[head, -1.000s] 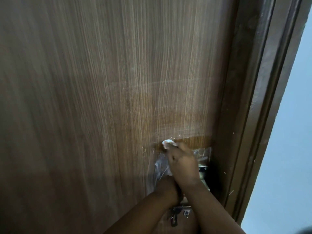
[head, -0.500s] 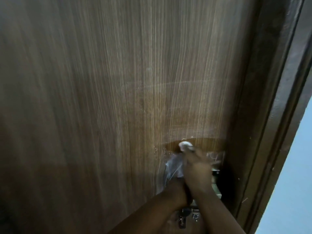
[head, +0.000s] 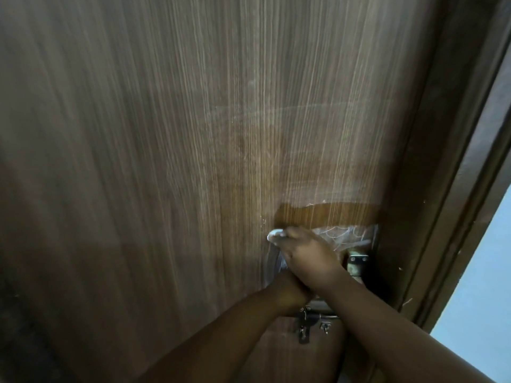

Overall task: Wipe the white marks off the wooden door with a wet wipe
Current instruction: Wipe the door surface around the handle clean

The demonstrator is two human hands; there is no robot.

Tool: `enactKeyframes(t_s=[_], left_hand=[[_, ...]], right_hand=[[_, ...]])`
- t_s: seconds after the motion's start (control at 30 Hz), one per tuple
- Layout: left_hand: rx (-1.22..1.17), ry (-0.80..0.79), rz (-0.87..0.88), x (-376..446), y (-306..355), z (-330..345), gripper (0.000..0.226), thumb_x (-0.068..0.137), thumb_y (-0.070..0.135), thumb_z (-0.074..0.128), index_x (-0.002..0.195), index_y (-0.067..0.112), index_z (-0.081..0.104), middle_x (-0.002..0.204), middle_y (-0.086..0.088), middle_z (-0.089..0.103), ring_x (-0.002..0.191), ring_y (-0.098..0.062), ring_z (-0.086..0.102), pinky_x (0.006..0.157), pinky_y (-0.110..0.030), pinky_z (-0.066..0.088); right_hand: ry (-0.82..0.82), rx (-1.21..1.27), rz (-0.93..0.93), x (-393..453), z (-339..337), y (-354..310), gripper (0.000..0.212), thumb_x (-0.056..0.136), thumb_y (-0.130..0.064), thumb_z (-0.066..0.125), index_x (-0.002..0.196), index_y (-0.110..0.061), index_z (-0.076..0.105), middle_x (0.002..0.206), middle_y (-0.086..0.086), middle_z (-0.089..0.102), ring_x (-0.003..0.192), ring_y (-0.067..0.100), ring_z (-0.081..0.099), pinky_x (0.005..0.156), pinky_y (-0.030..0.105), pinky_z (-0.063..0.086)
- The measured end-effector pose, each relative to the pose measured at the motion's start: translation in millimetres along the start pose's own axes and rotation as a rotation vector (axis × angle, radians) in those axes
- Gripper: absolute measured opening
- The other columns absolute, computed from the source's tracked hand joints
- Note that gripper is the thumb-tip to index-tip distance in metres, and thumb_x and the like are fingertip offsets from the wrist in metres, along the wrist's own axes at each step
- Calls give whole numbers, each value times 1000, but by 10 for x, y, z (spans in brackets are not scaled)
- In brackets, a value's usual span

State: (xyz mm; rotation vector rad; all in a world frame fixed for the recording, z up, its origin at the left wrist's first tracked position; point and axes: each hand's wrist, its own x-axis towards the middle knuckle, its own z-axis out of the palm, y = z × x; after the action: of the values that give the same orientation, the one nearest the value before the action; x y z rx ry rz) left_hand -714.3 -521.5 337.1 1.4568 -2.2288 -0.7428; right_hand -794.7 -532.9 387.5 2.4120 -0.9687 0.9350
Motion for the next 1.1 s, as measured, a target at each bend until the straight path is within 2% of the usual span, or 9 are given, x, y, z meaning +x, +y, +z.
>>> enactKeyframes(t_s=[0.1,0.23,0.33,0.4,0.53,0.63,0.77,1.0,1.1], left_hand=[[-110,-51,-20,-91,-46,-43,37,95,-3,46,132,-3,49,137,-19,52,129,-27,47,105,-25,38],[-238,-254,-151,-259,-153,-280,29,89,7,61,118,-2,61,99,-9,68,91,-13,66,83,-29,55],[-37,-459,-239,-370,-229,-689,30,92,23,59,116,6,65,85,3,67,70,-1,61,68,-20,52],[-9,-294,-246,-383,-193,-992,28,92,28,59,109,8,70,94,-8,74,76,-15,68,69,-29,53],[95,524,112,-375,136,-1436,31,91,45,54,89,19,71,66,7,67,61,-10,64,61,-27,50],[574,980,430,-272,329,-1600,32,93,39,49,115,23,66,107,7,71,101,-13,62,88,-32,45],[913,1060,315,-58,360,-1724,60,94,47,40,148,20,33,157,-8,32,146,-30,24,115,-42,13],[1100,1147,358,130,190,-1754,63,97,50,34,150,16,28,155,-13,33,144,-35,29,118,-49,15],[1082,1179,365,140,192,-1736,62,97,49,34,150,17,28,155,-12,33,144,-34,29,118,-49,14]], right_hand=[[-75,45,1,-132,134,22,42,50,0,88,88,-16,77,67,3,68,60,22,66,46,21,52],[-191,58,2,-205,201,18,34,57,-5,84,89,-14,77,69,6,66,62,25,65,45,24,52],[-391,26,69,-351,333,-64,26,81,-13,62,106,-14,68,99,10,63,91,30,62,68,37,55],[-482,-17,118,-461,446,-136,31,83,-14,60,114,-12,62,118,9,58,104,31,58,78,40,53],[-499,41,230,-578,585,-322,19,92,-10,49,109,-8,57,116,11,55,90,32,62,69,41,56],[-480,-8,257,-636,609,-414,18,87,-5,54,103,-10,62,108,7,60,75,26,66,57,36,53],[-490,-22,216,-776,740,-399,28,92,-8,47,117,-10,59,117,8,58,101,27,59,74,38,55],[-211,234,332,-603,641,-324,20,90,-24,52,105,-32,64,112,7,64,97,28,63,78,41,56],[62,195,388,-136,335,-279,16,86,-24,56,96,-31,67,96,-2,62,88,21,61,72,17,46]])
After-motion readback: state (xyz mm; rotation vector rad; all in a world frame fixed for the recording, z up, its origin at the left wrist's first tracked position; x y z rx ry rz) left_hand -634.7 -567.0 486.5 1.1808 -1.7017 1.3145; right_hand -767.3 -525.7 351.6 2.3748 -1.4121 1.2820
